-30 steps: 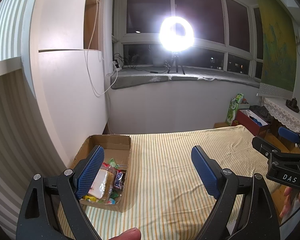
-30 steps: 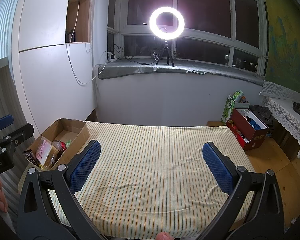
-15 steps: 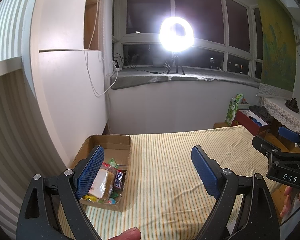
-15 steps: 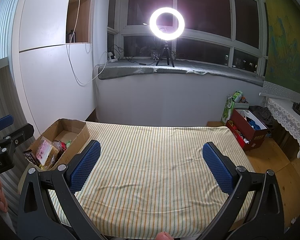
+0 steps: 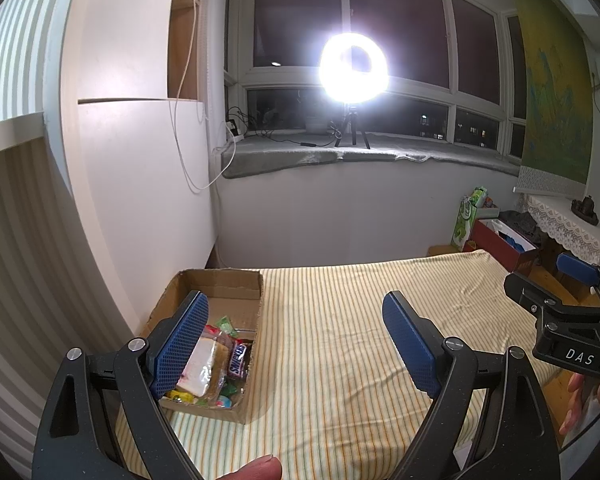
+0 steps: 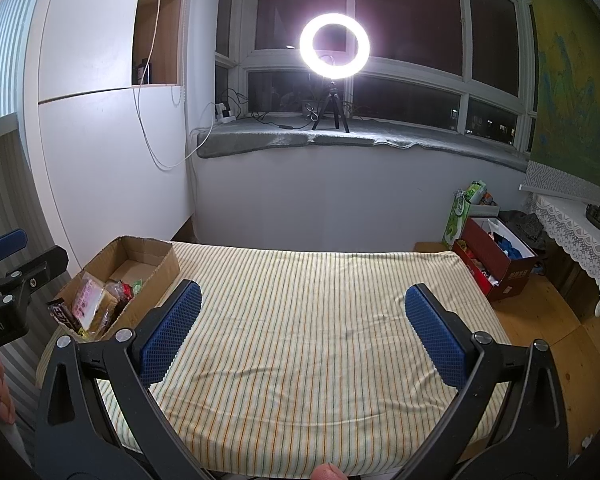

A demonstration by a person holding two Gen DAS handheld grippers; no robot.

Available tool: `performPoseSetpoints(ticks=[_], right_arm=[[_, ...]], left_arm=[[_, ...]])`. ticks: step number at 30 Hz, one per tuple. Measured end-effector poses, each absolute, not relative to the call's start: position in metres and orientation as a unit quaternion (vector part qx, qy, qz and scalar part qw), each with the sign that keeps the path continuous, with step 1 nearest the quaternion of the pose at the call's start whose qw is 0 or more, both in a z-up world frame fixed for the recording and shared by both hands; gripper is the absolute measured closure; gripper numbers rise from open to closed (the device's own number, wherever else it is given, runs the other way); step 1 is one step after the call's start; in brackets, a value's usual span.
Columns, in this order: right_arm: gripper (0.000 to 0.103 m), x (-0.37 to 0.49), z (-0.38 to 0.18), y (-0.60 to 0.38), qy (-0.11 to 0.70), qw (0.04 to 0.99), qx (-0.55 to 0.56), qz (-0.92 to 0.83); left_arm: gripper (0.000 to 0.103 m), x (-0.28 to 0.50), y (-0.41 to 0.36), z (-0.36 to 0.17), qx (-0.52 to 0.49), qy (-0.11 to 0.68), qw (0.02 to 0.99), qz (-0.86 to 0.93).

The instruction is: Organize snacks

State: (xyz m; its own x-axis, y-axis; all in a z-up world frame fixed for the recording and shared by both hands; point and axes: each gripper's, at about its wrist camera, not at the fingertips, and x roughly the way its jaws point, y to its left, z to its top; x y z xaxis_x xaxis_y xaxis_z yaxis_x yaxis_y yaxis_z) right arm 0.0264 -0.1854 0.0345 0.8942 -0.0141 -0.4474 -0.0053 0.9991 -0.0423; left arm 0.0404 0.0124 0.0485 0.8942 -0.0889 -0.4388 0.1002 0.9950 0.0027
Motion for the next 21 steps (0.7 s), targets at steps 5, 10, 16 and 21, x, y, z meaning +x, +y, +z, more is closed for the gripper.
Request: performPoseSetpoints(ticks=[5,10,16,21], right_arm=[[0.000,0.0266,0.0345,-0.1857,0.230,0.973,-0.022,-0.002],[0.000,0.0264,0.0345,-0.1854,0.230,0.973,-0.022,-0.002],[0.000,0.0261,0.0343,-0.1845,0.231,0.973,-0.022,-0.003],[0.000,0.0267,0.0331,-0.1852,0.231,0.973,-0.022,-0.003]], left_arm=[[0.014,0.0393,0.0113,0.0487,0.013,0.225,0.973,-0.049],[0.014,0.0393,0.0111,0.0487,0.014,0.225,0.973,-0.050],[0.014,0.0389,0.0103,0.0486,0.014,0.226,0.973,-0.050],[0.014,0.0396,0.0087,0.0482,0.011,0.229,0.972,-0.056]])
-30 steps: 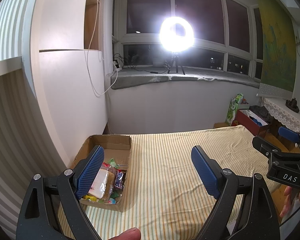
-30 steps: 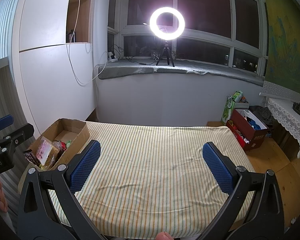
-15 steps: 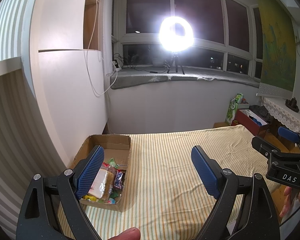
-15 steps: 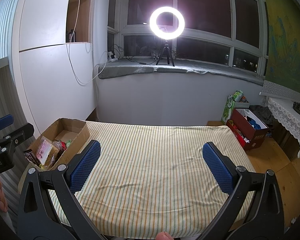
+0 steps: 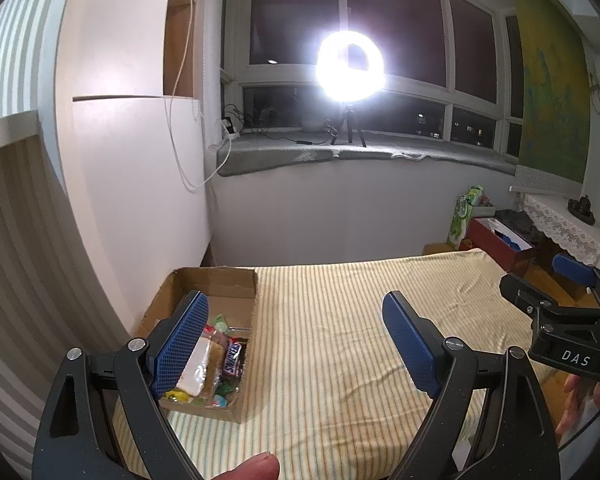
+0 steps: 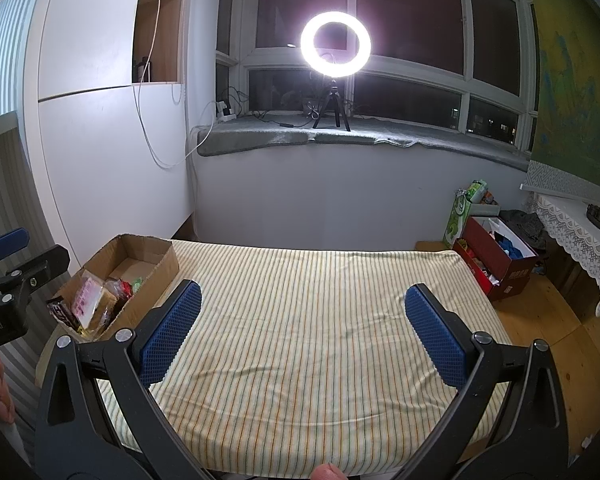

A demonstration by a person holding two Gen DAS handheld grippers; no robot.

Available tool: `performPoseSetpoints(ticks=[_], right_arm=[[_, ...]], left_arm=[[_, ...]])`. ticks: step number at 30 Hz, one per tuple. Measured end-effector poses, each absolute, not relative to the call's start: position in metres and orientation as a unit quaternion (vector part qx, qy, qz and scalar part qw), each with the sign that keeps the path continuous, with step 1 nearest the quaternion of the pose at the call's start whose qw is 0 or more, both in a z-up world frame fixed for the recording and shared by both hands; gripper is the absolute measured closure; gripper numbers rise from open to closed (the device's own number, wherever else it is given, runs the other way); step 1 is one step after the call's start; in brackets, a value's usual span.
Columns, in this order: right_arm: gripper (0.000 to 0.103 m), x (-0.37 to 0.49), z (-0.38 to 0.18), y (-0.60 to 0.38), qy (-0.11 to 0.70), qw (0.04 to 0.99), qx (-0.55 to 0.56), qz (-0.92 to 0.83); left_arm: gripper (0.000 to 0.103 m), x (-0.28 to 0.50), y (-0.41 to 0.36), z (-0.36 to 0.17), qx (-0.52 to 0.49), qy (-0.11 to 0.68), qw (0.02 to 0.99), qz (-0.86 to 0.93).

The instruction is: Organize snacks

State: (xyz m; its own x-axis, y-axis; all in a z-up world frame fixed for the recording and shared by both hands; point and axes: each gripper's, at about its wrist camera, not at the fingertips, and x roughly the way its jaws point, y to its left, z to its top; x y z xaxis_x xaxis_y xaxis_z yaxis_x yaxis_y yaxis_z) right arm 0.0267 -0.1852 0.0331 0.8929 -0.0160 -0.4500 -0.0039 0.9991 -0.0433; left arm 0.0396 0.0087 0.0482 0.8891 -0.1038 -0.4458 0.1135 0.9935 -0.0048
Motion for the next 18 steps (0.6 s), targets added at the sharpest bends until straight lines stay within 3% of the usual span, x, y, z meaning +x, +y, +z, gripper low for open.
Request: performPoseSetpoints(ticks=[18], right_arm=[[0.000,0.031,0.021,-0.192,0.240,0.970,-0.023,0.004]], left_arm=[[0.014,0.047,0.005,0.043,0.020,0.235,0.972,-0.022]])
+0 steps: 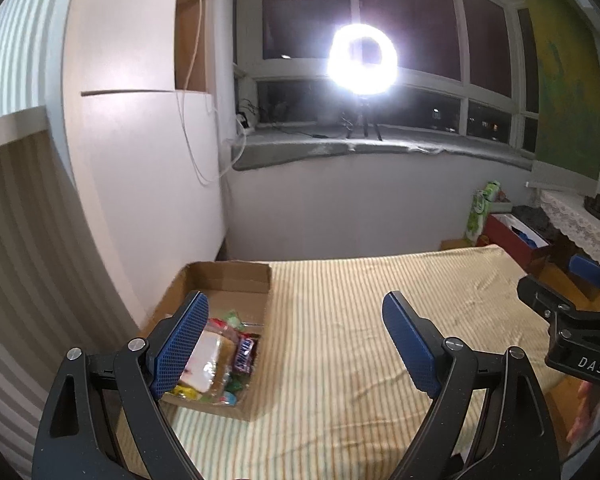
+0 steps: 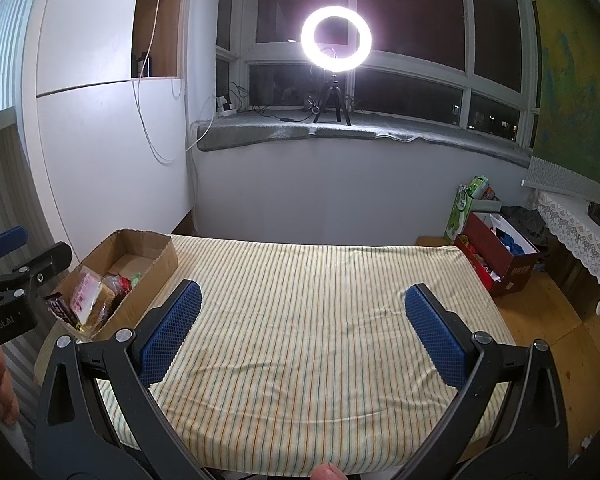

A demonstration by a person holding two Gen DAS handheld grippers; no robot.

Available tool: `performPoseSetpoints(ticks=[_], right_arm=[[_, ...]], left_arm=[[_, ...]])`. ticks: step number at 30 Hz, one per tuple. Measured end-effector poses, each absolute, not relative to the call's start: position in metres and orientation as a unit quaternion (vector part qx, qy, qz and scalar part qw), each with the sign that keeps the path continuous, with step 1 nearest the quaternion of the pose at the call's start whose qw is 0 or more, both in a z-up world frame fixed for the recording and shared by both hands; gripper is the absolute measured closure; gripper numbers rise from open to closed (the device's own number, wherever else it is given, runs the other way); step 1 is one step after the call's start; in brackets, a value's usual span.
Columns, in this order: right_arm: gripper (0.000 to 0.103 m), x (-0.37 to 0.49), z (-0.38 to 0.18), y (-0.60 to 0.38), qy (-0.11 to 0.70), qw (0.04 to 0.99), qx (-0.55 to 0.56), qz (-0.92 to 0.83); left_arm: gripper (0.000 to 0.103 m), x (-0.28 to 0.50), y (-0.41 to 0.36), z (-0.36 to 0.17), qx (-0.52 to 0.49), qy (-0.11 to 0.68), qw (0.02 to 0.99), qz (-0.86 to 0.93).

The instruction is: Organize snacks

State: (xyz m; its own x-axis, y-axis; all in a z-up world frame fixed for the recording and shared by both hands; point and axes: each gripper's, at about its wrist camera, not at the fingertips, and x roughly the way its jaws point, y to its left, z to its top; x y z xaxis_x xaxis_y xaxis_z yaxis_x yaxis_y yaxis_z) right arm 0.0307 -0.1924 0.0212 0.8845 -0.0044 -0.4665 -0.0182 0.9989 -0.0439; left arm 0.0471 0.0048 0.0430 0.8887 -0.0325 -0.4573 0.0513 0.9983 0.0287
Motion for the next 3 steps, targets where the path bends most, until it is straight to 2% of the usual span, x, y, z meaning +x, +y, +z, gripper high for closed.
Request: performPoseSetpoints(ticks=[3], right_arm=[[0.000,0.0315,0.0219,-0.1929,0.240,0.970,-0.023,0.004]], left_arm=[[0.014,0.0458,0.0038,0.0435,0.029,0.229,0.973,-0.017]])
